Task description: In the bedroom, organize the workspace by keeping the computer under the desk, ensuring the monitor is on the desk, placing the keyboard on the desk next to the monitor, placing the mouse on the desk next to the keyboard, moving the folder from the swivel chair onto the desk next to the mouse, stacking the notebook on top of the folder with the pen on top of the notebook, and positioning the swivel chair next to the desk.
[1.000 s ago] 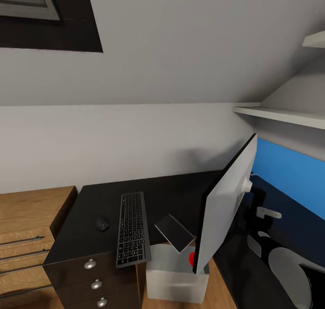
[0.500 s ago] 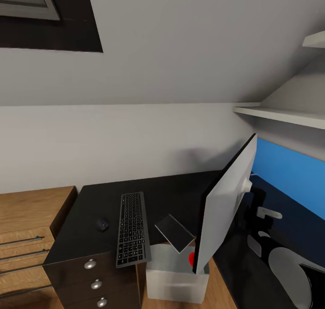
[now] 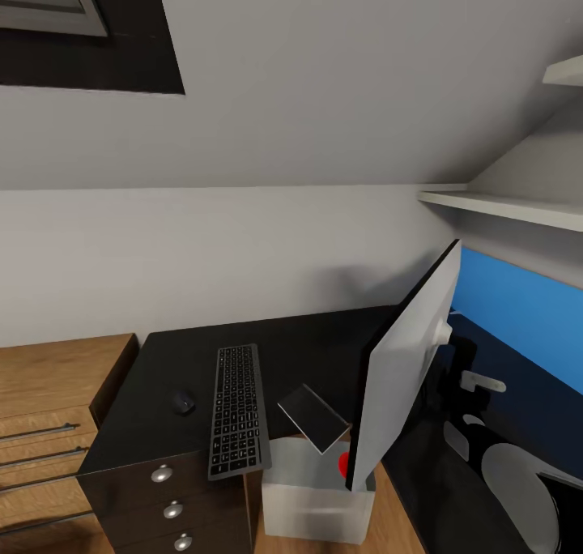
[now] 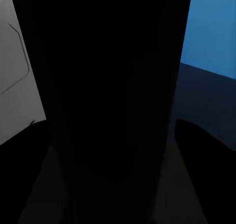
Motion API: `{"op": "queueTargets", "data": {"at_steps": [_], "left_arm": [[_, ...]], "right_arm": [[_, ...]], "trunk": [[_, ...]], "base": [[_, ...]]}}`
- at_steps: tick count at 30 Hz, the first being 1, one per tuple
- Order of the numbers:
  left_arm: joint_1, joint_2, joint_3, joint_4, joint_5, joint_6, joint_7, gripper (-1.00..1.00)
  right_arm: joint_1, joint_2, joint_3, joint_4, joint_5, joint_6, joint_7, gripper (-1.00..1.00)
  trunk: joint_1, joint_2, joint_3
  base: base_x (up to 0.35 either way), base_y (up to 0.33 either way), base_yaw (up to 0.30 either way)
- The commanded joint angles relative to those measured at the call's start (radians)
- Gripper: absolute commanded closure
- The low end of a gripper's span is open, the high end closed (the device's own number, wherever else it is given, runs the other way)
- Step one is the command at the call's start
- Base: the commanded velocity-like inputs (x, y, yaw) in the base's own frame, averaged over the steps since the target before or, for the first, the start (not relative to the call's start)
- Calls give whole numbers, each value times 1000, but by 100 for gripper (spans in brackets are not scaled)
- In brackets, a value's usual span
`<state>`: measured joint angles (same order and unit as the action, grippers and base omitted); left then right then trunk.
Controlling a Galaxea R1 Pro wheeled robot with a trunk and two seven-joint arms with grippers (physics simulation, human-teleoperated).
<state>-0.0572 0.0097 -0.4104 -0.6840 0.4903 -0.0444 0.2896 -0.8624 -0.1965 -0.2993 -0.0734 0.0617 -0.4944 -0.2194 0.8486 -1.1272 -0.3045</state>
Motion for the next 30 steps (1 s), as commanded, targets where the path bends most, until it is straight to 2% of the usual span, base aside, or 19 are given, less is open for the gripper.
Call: {"op": "queueTargets", "data": {"at_steps": [1,15,30], "left_arm": [[-1,1,-7,0,10,-5,8,-100],[-1,1,-7,0,9,-5,4,-100],[-1,0,-7,0,10,-4,3,-100]], "right_arm": [[-1,0,2,1,12,-1,-2,100],[-1,1,2,1,13,-1,-2,100],[-1,1,2,1,13,0,-2,100]], "trunk": [[0,-1,-1],[0,-1,-1],[0,-1,-1]], "base": [[0,0,0],[-16,0,0],[-305,0,0]]}}
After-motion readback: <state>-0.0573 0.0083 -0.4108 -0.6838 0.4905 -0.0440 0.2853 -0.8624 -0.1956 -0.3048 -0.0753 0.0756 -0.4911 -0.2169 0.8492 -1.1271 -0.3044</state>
